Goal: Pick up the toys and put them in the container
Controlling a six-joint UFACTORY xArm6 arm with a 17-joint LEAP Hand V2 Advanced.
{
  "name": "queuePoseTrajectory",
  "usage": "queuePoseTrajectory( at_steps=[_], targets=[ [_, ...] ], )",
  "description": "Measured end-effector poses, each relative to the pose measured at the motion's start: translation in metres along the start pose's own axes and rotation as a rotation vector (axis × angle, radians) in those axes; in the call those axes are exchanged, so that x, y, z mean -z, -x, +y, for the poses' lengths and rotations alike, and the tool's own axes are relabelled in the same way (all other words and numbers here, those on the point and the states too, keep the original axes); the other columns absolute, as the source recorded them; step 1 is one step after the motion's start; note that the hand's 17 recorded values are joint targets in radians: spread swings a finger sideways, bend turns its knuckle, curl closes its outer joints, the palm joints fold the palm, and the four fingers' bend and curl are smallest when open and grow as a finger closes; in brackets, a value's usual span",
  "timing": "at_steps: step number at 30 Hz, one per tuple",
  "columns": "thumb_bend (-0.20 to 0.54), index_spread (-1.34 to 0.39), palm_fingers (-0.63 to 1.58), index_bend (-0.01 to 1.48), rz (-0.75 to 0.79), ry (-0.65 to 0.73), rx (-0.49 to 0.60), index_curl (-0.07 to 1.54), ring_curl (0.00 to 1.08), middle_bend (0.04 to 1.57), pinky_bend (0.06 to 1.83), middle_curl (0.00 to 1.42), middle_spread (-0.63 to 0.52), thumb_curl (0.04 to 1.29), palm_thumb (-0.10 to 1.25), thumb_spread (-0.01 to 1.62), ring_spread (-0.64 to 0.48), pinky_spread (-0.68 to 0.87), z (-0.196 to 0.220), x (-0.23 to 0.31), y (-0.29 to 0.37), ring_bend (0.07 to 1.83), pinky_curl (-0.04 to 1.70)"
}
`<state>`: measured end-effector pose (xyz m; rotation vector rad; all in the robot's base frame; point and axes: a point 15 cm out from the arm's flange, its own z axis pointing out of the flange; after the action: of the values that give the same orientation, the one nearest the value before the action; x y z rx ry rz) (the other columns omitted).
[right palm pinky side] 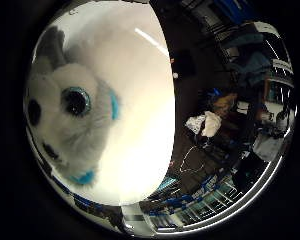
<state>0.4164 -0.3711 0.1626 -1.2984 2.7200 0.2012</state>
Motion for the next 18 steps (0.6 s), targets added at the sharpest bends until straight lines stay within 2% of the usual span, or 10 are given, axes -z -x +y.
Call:
queuePoseTrajectory(
  at_steps=[4,5,6,9,10,12,14,16,18],
  targets=[
    [-0.020,-0.21,0.17,0.14,0.034,0.019,0.034,0.25,0.26,0.28,0.58,0.35,0.14,0.33,0.57,1.14,0.26,0.52,0.001,-0.007,0.011,0.46,0.27],
    [-0.015,-0.21,0.30,0.12,0.041,0.021,0.039,0.23,0.28,0.34,0.58,0.36,0.07,0.33,0.59,1.14,0.20,0.50,0.001,-0.007,0.010,0.58,0.26],
    [-0.016,-0.22,0.35,0.13,0.047,0.023,0.043,0.23,0.31,0.37,0.61,0.38,0.01,0.34,0.60,1.14,0.11,0.44,0.002,-0.007,0.009,0.67,0.27],
    [-0.019,-0.23,0.48,0.13,0.057,0.030,0.050,0.22,0.36,0.43,0.70,0.41,-0.07,0.34,0.61,1.14,-0.03,0.23,0.004,-0.007,0.008,0.81,0.28],
    [-0.019,-0.23,0.51,0.14,0.058,0.025,0.051,0.22,0.36,0.46,0.75,0.42,-0.10,0.34,0.62,1.14,-0.09,0.12,0.003,-0.005,0.007,0.85,0.29],
    [-0.018,-0.26,0.75,0.13,0.059,0.020,0.050,0.20,0.42,0.55,0.94,0.46,-0.17,0.34,0.62,1.14,-0.20,-0.20,0.004,0.001,0.004,1.02,0.34],
    [-0.018,-0.30,0.92,0.17,0.061,0.014,0.053,0.20,0.45,0.64,1.04,0.52,-0.23,0.34,0.63,1.14,-0.27,-0.39,0.004,0.005,0.003,1.09,0.37],
    [-0.013,-0.33,1.09,0.24,0.063,0.004,0.054,0.25,0.48,0.72,1.07,0.57,-0.26,0.35,0.66,1.13,-0.29,-0.45,0.004,0.012,0.003,1.10,0.40],
    [-0.009,-0.36,1.23,0.40,0.080,-0.011,0.062,0.34,0.51,0.83,1.14,0.64,-0.27,0.36,0.71,1.11,-0.29,-0.43,0.004,0.023,0.000,1.11,0.46]
  ],
)
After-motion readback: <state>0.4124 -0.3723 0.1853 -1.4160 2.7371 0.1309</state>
